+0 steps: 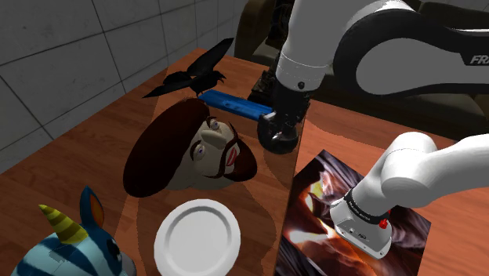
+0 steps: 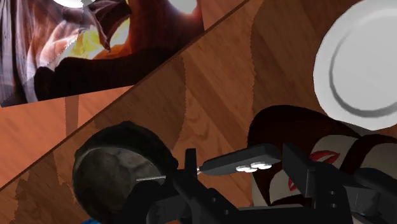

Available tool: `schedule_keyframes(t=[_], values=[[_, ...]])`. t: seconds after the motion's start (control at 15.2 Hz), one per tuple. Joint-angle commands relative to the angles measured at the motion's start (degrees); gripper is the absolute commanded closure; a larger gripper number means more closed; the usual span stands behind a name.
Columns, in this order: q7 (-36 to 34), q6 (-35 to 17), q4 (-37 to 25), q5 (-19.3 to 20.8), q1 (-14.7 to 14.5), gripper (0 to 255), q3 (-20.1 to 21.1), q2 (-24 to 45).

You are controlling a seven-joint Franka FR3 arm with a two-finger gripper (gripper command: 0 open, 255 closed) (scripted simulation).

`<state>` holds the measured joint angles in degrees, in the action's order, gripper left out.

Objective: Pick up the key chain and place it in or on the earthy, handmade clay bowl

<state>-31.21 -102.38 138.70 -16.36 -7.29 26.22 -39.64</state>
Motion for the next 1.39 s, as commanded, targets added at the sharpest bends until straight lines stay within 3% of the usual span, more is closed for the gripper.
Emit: schedule_keyframes(t=[0.0, 0.46, 1.32], values=[[2.91, 0.00, 0.68, 1.41, 1.01, 255, -2.47, -0.22], [12.64, 0.07, 1.01, 6.77, 5.21, 255, -10.92, 0.54], [12.82, -10.33, 10.16, 5.51, 4.70, 255, -9.36, 1.80]])
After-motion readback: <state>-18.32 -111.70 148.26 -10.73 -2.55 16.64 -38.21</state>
